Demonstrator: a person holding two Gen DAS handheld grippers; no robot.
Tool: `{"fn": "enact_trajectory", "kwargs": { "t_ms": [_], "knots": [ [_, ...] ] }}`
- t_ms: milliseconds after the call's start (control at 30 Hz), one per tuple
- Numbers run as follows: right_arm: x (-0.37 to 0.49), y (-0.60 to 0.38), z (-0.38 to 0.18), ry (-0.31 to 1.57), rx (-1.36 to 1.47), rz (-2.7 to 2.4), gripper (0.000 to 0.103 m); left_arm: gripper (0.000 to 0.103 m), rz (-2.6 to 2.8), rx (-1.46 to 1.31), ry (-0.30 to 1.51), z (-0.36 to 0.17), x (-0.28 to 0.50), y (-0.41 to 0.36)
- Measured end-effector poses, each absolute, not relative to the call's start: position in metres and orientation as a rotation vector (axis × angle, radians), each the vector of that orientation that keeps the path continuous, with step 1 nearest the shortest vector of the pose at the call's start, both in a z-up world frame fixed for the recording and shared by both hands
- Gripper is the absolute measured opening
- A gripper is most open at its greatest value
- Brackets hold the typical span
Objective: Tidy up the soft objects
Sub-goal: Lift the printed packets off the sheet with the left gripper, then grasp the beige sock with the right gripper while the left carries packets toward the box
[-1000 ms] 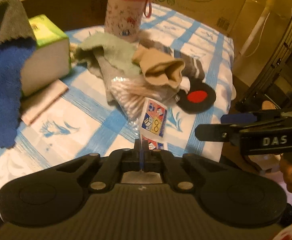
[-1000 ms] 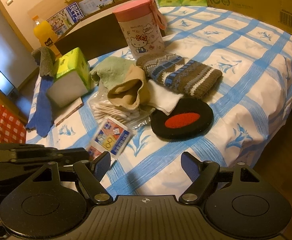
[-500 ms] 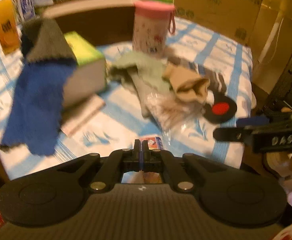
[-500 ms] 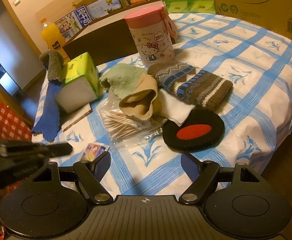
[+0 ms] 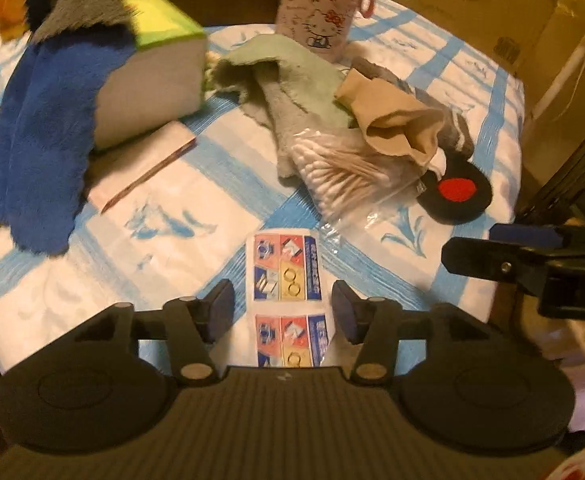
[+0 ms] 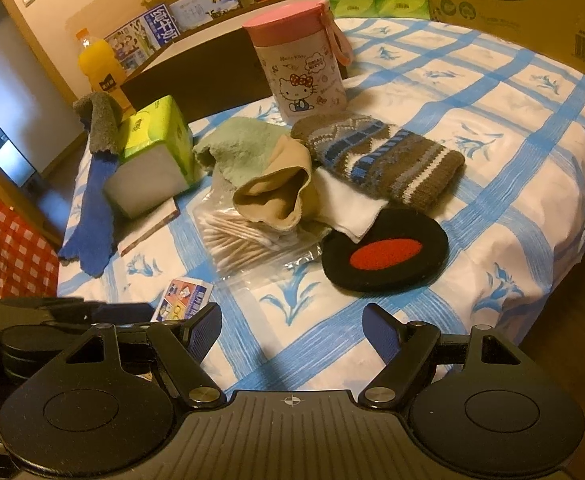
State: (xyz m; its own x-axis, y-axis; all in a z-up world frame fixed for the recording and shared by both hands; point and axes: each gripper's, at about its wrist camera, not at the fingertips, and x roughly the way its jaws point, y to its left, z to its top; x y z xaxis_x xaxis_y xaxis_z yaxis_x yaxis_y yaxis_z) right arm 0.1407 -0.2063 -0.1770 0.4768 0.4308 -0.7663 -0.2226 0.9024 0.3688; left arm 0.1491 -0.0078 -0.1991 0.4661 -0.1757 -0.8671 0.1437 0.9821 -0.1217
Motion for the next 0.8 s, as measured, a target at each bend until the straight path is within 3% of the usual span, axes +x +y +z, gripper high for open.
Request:
{"fn": "enact_trajectory", "kwargs": {
  "t_ms": [67,200,800],
  "knots": [
    [0.141,-0.207,-0.177,1.0,0.23,0.4,0.078,0.051,-0.186,0.035,1.055,-0.202,0.15,-0.018],
    [0.143,-0.207,-0.178,0.998,0.227,0.4,0.078,0.034,-0.181,0.101,1.029,-0.202,0.149,-0.028],
    [0.196,-0.179,-0.166,0.852,0.162,0.413,0.078,0.032,-0.061,0.063,0.948,-0.167,0.157,0.011]
  ]
}}
